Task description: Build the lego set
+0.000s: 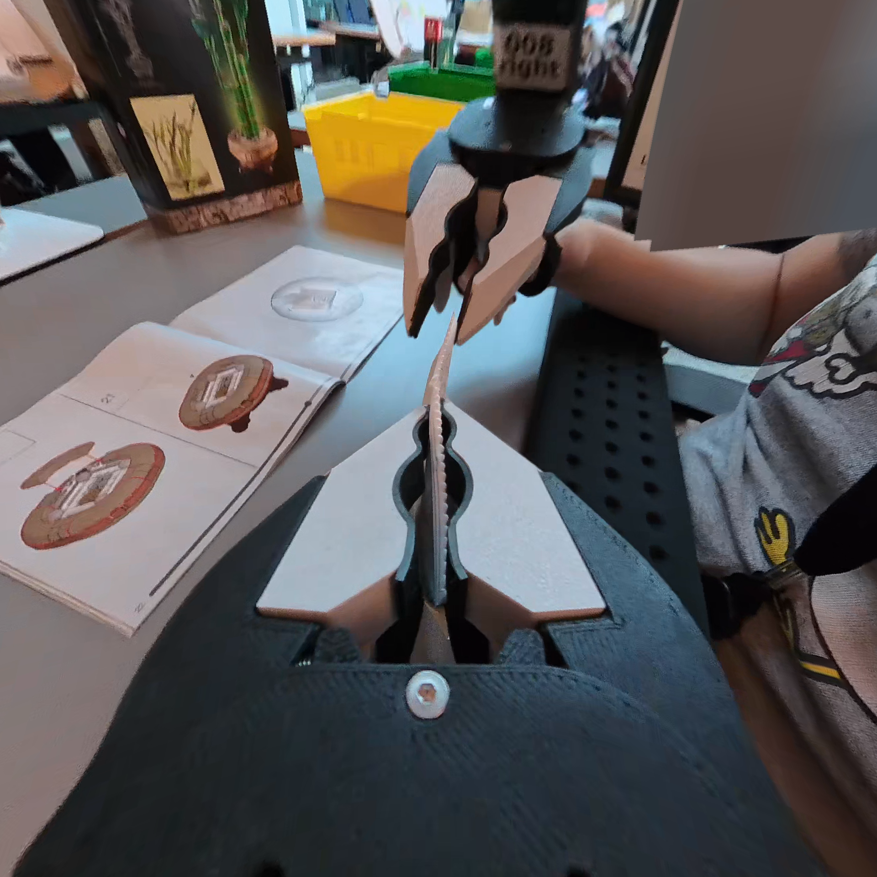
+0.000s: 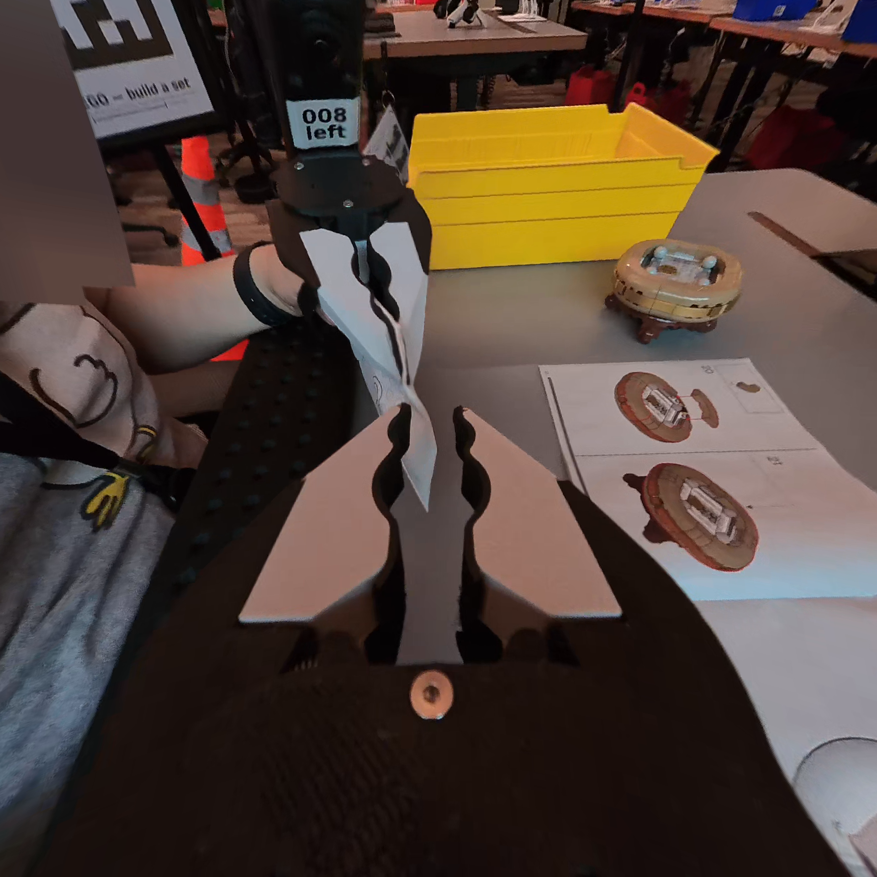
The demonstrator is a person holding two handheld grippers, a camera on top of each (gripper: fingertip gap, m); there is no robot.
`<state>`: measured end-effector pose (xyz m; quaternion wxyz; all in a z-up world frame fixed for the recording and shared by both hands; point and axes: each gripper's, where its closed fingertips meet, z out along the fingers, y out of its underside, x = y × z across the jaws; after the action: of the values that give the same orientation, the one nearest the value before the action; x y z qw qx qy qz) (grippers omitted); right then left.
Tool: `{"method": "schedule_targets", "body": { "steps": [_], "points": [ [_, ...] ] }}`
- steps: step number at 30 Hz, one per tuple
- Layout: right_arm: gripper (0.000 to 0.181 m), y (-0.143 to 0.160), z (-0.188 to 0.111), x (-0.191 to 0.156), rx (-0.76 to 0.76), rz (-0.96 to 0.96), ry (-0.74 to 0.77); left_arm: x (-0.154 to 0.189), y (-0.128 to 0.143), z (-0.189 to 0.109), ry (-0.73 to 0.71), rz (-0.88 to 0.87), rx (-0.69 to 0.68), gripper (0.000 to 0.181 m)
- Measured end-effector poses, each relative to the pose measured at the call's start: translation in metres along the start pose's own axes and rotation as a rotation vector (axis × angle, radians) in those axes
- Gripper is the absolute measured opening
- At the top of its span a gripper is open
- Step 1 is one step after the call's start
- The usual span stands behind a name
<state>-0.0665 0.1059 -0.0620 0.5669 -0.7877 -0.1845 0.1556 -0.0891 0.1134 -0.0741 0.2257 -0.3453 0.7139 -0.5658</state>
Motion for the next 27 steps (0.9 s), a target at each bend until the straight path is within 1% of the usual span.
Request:
{"method": "schedule_targets", "body": {
  "steps": [4, 6, 10, 13, 15, 17, 19, 22, 24, 25, 27],
  "points": [
    [0.022, -0.006, -0.003, -0.010, 0.056, 0.049, -0.089, 0.003, -0.017, -0.008, 0.017, 0.010, 0.103, 0.000],
    [0.022, -0.006, -0.005, -0.015, 0.084, 0.064, -0.129, 0.002, -0.017, -0.008, 0.027, -0.016, 0.111, 0.000],
    [0.023, -0.009, -0.007, -0.016, 0.127, 0.042, -0.151, 0.006, -0.019, -0.006, 0.040, -0.018, 0.124, 0.000],
    [0.036, -0.004, -0.004, -0.018, 0.096, 0.066, -0.167, 0.004, -0.019, -0.005, 0.030, -0.019, 0.122, 0.000],
    [0.038, -0.002, -0.001, -0.017, 0.080, 0.063, -0.149, 0.006, -0.027, -0.010, 0.034, -0.007, 0.173, 0.000],
    [0.037, -0.001, 0.003, -0.016, 0.070, 0.045, -0.129, 0.006, -0.034, -0.017, 0.041, -0.022, 0.222, 0.000],
    [0.035, -0.002, 0.006, -0.015, 0.068, 0.050, -0.124, 0.002, -0.033, -0.019, 0.057, -0.088, 0.227, 0.000],
    [0.034, -0.015, 0.009, -0.014, 0.107, 0.077, -0.143, -0.001, -0.037, -0.021, 0.076, -0.137, 0.248, 0.000],
    [0.024, -0.027, 0.012, -0.010, 0.136, 0.091, -0.144, 0.001, -0.040, -0.020, 0.098, -0.144, 0.258, 0.000],
    [0.018, -0.028, 0.014, -0.007, 0.120, 0.103, -0.141, 0.001, -0.041, -0.020, 0.106, -0.151, 0.263, 0.000],
    [0.006, -0.023, 0.014, -0.012, 0.054, 0.116, -0.191, -0.001, -0.040, -0.018, 0.098, -0.163, 0.259, 0.000]
  ]
}}
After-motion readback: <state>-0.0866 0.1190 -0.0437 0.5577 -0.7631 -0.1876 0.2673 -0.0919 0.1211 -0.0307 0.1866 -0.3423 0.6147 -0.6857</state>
